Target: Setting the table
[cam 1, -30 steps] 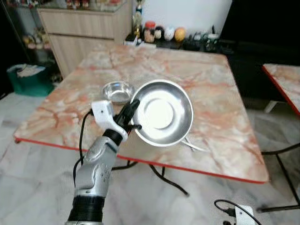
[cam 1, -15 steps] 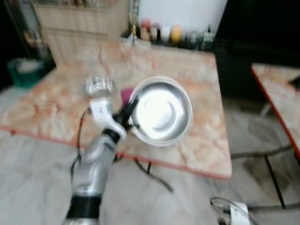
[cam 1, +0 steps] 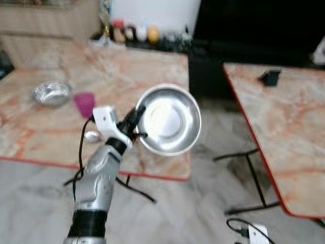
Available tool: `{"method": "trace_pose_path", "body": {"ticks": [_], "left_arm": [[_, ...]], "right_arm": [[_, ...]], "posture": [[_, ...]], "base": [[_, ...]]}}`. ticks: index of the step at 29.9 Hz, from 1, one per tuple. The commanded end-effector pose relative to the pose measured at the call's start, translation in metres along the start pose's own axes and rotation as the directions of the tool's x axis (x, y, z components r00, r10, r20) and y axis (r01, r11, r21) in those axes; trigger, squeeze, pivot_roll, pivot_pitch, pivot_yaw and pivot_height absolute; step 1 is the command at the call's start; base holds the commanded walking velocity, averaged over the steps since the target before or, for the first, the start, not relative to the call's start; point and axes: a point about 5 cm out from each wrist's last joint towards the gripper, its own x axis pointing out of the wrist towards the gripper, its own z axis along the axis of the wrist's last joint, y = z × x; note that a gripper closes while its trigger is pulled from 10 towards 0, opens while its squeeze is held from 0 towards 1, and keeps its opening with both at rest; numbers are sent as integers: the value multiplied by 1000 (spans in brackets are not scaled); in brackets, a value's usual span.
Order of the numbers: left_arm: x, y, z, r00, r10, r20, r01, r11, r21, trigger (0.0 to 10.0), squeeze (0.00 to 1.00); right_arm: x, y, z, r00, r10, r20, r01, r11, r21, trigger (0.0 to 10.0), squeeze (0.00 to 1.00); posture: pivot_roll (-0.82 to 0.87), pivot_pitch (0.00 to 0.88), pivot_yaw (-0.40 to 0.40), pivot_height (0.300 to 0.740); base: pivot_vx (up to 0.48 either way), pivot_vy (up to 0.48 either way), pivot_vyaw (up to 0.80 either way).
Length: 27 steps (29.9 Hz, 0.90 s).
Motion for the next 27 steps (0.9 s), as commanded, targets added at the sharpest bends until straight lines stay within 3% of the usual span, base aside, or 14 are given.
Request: {"method": "trace_pose_path", "body": {"ticks": [1, 27], "left_arm": [[5, -9, 2, 999, -35, 18, 35, 999, 2, 10000, 0], [9, -8, 3, 999, -32, 21, 31, 999, 13, 10000, 0]], "right_arm": [[0, -6, 3, 1000, -16, 4, 16, 1000, -6, 10000, 0], [0, -6, 6, 1000, -15, 13, 15, 1000, -2, 10000, 0]], "posture": [[92, 0, -47, 727], [84, 0, -48, 727]], "base": [[0, -394, 0], [0, -393, 0]]}}
